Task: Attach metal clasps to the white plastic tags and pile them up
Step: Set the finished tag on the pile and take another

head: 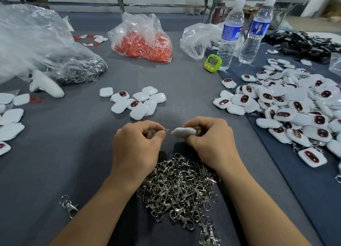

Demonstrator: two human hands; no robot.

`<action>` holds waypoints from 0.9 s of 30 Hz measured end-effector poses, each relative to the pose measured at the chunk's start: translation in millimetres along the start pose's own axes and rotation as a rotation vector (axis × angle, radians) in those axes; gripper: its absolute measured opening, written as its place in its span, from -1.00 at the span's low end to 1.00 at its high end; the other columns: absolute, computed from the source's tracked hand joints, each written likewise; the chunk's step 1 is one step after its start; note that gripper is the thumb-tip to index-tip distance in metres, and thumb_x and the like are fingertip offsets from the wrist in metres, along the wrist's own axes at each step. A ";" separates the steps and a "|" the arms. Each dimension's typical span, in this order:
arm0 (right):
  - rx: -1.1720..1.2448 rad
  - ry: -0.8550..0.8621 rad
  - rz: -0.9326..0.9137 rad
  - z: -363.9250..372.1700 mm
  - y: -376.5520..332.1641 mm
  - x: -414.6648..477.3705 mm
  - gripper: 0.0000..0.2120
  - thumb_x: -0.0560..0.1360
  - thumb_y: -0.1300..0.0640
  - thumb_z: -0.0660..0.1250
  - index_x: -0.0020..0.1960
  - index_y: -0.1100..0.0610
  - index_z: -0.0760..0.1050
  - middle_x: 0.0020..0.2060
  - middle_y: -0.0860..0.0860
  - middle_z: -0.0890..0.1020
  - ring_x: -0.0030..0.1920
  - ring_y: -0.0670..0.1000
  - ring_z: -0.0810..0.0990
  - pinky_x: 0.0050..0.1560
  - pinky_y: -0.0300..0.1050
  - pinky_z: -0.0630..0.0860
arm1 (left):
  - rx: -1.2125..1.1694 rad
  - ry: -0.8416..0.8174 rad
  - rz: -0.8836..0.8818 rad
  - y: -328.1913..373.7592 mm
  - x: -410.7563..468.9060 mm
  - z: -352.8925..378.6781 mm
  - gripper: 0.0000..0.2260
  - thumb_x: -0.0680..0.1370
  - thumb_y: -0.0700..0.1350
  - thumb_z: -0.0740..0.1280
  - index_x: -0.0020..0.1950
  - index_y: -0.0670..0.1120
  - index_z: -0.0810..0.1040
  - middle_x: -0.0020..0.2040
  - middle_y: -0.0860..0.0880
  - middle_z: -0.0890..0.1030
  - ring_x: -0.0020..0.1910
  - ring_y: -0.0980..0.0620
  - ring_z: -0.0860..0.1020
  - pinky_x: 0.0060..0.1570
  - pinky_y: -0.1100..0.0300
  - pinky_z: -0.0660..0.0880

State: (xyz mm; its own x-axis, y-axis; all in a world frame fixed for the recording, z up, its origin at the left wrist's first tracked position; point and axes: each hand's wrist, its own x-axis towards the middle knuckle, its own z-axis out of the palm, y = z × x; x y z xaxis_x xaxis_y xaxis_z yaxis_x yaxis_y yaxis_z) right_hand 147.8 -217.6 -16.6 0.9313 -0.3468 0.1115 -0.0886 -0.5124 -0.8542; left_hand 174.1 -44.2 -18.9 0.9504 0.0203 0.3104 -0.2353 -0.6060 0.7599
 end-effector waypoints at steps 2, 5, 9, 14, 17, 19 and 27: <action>-0.012 0.026 0.000 -5.0 2.5 1.5 -0.67 0.35 0.30 0.44 -0.21 -0.15 0.72 -0.43 -0.23 0.65 -0.40 -0.23 0.56 -0.39 -0.41 0.40 | 0.013 0.000 0.023 0.2 -0.6 0.2 -0.92 0.45 0.01 0.54 -0.23 0.13 0.70 -0.35 0.25 0.57 -0.23 0.21 0.54 -0.35 0.48 0.33; -0.005 0.087 0.036 -12.3 4.5 3.6 -0.65 0.36 0.35 0.40 -0.20 -0.11 0.73 -0.39 -0.11 0.69 -0.43 -0.18 0.52 -0.36 -0.32 0.41 | 0.014 0.010 0.012 -0.3 0.2 0.0 -0.89 0.45 -0.01 0.54 -0.26 0.13 0.69 -0.37 0.30 0.57 -0.27 0.26 0.55 -0.31 0.51 0.36; 0.908 0.236 0.265 -28.7 1.1 13.2 -0.73 0.45 0.52 0.38 -0.07 0.18 0.62 -0.25 0.07 0.72 -0.32 -0.09 0.67 -0.26 -0.25 0.59 | 0.044 0.003 0.000 -1.8 1.2 -0.1 -0.86 0.45 -0.01 0.53 -0.30 0.13 0.67 -0.38 0.26 0.58 -0.27 0.24 0.57 -0.38 0.47 0.36; 1.339 0.254 0.410 -34.2 2.4 17.2 -0.77 0.54 0.46 0.34 0.12 0.23 0.58 -0.07 0.12 0.71 -0.20 0.00 0.76 -0.23 -0.24 0.65 | 0.117 -0.026 0.047 -1.1 -0.1 0.8 -0.88 0.47 0.00 0.50 -0.28 0.13 0.68 -0.49 0.18 0.51 -0.36 0.15 0.51 -0.22 0.26 0.45; 1.181 0.161 0.369 -22.4 -1.4 13.5 -0.79 0.51 0.49 0.33 0.03 0.26 0.62 -0.14 0.09 0.74 -0.17 0.02 0.76 -0.22 -0.25 0.64 | 0.119 -0.011 0.063 -1.3 -1.1 -0.2 -0.88 0.46 -0.02 0.51 -0.28 0.13 0.68 -0.48 0.19 0.51 -0.33 0.14 0.51 -0.08 0.06 0.53; 1.130 0.133 0.356 -18.0 -3.0 12.5 -0.78 0.50 0.52 0.33 0.01 0.27 0.62 -0.16 0.09 0.74 -0.18 0.03 0.76 -0.24 -0.26 0.64 | 0.127 0.008 0.062 -2.2 -1.1 0.2 -0.90 0.46 -0.04 0.51 -0.25 0.12 0.69 -0.40 0.19 0.56 -0.27 0.10 0.51 -0.04 0.03 0.51; 0.830 0.024 0.280 -8.9 -0.3 7.6 -0.77 0.46 0.53 0.35 -0.08 0.25 0.65 -0.24 0.15 0.72 -0.23 0.00 0.71 -0.16 -0.23 0.67 | 0.340 -0.065 0.078 -16.6 9.2 5.4 -0.48 0.53 -0.03 0.45 0.48 -0.03 0.46 0.57 -0.07 0.31 0.56 -0.07 0.21 0.52 0.06 0.16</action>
State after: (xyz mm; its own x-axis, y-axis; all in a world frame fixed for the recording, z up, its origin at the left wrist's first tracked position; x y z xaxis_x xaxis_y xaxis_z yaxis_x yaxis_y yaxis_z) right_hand 151.8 -227.1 -11.0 0.9054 -0.3954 -0.1546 -0.0182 0.3275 -0.9447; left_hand 187.8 -38.3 -31.8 0.9457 -0.0809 0.3148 -0.2373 -0.8338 0.4984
